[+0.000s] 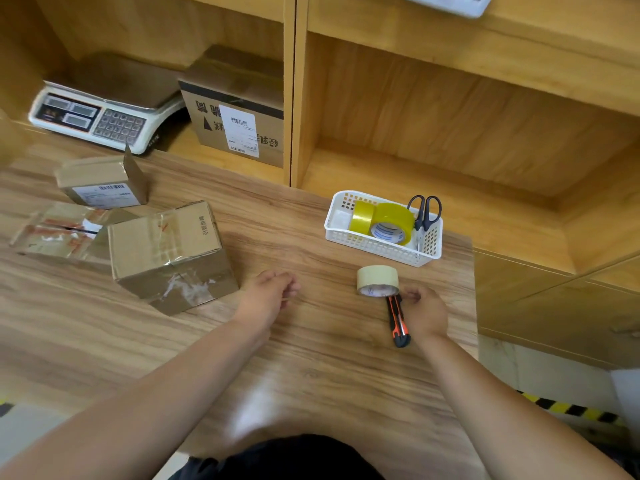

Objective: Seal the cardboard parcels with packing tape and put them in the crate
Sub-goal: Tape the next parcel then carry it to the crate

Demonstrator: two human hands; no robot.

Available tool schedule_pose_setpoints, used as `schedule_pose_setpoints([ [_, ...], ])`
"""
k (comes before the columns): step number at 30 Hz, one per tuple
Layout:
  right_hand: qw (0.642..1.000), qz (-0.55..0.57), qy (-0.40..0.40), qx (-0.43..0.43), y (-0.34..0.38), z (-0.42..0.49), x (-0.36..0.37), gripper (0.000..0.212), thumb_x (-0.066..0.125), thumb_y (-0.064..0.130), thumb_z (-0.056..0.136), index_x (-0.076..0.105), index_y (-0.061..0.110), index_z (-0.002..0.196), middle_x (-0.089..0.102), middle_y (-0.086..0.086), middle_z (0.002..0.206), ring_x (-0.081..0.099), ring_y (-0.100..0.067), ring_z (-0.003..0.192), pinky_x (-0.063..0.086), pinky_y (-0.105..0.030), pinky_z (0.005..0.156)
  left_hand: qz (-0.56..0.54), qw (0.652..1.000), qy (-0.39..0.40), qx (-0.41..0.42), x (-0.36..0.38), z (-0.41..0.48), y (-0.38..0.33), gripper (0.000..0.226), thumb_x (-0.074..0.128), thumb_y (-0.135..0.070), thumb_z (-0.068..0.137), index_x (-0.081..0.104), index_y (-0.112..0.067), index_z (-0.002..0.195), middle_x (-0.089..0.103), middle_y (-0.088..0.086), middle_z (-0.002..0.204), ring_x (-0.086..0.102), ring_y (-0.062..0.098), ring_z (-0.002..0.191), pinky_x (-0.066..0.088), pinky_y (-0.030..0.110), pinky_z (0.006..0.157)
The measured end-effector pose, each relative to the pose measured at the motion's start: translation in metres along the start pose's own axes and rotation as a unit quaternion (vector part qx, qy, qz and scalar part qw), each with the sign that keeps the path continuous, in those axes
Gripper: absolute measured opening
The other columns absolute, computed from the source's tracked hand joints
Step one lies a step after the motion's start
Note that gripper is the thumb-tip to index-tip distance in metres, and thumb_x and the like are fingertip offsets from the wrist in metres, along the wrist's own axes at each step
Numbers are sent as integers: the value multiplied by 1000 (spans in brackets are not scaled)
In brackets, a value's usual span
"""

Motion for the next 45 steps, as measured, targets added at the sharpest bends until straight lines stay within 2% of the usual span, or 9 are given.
schedule_pose_setpoints([
  [4,994,6,-31,-100,33,-19,10,29,54,4,85,67,11,111,61,-6,114,56,-20,100,38,-25,80,-9,999,-6,51,-27,-16,-20,23,47,-7,96,56,-14,76,61,3,71,53,10,64,41,20,60],
  [14,939,53,44,-338,154,-91,82,16,61,6,84,72,12,95,58,4,91,59,-22,89,45,-30,80,42,964,-86,249,-128,-43,-76,15,49,-14,98,60,-21,93,63,-2,83,56,9,70,46,25,65],
  [17,917,44,69,-391,188,-111,100,18,57,20,86,71,15,96,61,3,94,57,-20,91,44,-29,80,255,878,-189,359,-169,-34,-81,17,52,-20,96,62,-21,110,61,-7,104,55,9,97,44,26,85],
  [21,873,-42,75,-480,218,-125,121,25,58,22,92,68,10,111,62,-5,112,52,-22,107,37,-27,86,476,779,-112,392,-198,-5,-73,42,47,-25,98,52,-5,134,50,11,140,39,27,134,25,40,114],
  [25,847,-92,71,-519,229,-132,137,32,62,28,90,67,6,114,60,-9,119,50,-27,112,43,-38,93,614,663,-48,426,-204,12,-59,69,16,-47,101,53,4,130,50,19,138,44,33,132,15,34,113],
  [30,822,-136,15,-552,228,-129,150,43,70,45,72,63,7,90,59,-8,102,53,-30,94,48,-36,75,662,591,-93,452,-203,22,-54,62,32,-41,93,58,6,124,56,22,131,54,34,122,26,41,106],
  [36,775,-182,-46,-603,228,-124,159,48,68,50,64,59,6,80,59,-12,90,54,-33,79,52,-37,63,678,562,-105,461,-203,30,-50,65,37,-45,88,59,5,123,57,21,130,57,31,120,29,40,106],
  [42,786,-174,-57,-591,222,-124,166,53,85,44,56,55,7,80,57,-10,92,47,-28,82,49,-35,61,673,565,-114,463,-204,31,-46,66,42,-44,84,57,5,125,57,21,131,57,31,120,29,40,106],
  [45,791,-169,-70,-584,217,-128,166,60,84,45,57,55,9,94,57,-9,101,43,-25,87,49,-34,66,650,571,-124,485,-205,30,-46,71,71,-39,74,55,7,126,55,22,132,55,33,121,27,40,107],
])
Point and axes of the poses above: each hand's wrist, its own z-axis towards the middle knuckle, its own x-axis out of the palm, y = z × x, the point moved 1 cm from there along z, towards the middle knuckle
